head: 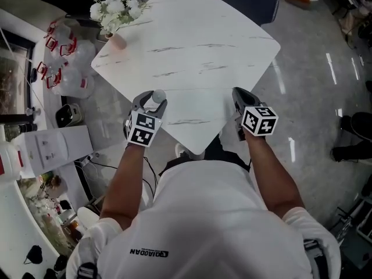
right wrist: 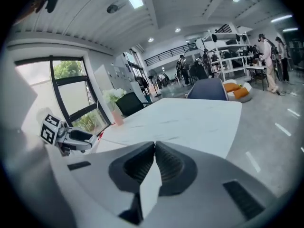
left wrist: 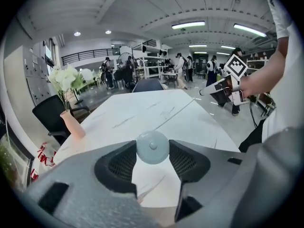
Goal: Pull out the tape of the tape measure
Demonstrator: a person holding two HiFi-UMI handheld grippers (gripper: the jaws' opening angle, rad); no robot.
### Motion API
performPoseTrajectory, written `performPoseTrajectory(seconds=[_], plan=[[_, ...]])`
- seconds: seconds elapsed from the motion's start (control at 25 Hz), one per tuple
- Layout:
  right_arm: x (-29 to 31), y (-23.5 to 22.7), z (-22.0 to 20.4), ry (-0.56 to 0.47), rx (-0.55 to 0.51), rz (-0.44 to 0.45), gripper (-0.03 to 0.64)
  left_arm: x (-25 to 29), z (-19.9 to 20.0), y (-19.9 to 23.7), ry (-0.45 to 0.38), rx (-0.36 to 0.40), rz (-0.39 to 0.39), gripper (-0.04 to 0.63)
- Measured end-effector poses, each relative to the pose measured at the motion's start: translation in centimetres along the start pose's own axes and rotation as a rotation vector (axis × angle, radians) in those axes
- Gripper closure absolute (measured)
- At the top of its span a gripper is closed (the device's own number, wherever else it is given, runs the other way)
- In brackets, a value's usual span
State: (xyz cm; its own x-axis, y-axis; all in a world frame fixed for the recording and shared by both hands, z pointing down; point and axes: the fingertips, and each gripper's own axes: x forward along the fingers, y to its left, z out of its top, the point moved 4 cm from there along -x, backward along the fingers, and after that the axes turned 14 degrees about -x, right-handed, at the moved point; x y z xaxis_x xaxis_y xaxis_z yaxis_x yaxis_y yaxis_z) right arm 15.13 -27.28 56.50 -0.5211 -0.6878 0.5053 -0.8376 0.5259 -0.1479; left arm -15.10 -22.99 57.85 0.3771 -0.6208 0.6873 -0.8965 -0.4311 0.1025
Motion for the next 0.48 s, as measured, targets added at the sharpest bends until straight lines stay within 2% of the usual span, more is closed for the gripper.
performPoseTrajectory(seconds=[0.28,0.48], plan=[[4.6,-0.9,-3.4,0.129,-0.026,0.036,0.6,3.9,-3.6,1.4,0.134,-0.035,0.0,0.373],[6.6,-0.9,-4.7,0.191,-0.049,0.059,0.599,5.3,-4.7,2.4,0.189,-0.04,0.004,0.373]])
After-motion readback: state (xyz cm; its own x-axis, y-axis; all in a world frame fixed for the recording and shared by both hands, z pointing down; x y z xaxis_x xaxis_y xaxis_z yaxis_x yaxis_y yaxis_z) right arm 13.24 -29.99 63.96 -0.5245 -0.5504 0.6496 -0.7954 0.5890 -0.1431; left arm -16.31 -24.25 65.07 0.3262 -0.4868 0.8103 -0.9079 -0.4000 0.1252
